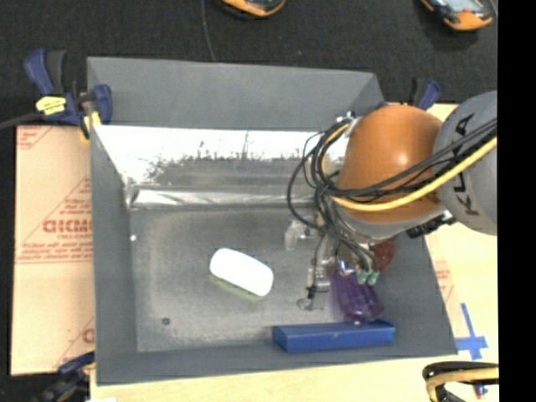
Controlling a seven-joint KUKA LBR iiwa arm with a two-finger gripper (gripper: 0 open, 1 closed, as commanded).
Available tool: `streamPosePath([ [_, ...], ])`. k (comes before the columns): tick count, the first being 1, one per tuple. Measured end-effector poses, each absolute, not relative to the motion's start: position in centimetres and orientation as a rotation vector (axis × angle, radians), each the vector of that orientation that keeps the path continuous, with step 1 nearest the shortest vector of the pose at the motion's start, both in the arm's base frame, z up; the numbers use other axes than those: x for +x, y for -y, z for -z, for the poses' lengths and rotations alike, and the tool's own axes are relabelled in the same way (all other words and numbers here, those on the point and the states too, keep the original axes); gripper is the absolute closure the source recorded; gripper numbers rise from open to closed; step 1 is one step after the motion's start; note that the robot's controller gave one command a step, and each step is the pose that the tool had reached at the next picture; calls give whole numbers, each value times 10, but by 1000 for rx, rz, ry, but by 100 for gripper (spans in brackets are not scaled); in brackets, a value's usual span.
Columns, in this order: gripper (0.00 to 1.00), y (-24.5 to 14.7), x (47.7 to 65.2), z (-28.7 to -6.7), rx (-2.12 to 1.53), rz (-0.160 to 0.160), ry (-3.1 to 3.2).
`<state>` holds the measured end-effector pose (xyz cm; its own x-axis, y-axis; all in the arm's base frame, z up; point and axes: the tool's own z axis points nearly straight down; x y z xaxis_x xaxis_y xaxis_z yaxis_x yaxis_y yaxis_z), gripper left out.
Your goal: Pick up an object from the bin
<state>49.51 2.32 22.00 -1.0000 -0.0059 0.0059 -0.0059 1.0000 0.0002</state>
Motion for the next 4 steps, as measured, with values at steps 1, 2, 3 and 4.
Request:
streamPosePath([
  [1,0,-23,497,-224,8,1,3144],
  [2,0,-92,479,-173,-71,3,3146],
  [3,0,-111,501,-156,168,-3,3152],
  [4,0,-95,546,-97,-330,5,3134],
])
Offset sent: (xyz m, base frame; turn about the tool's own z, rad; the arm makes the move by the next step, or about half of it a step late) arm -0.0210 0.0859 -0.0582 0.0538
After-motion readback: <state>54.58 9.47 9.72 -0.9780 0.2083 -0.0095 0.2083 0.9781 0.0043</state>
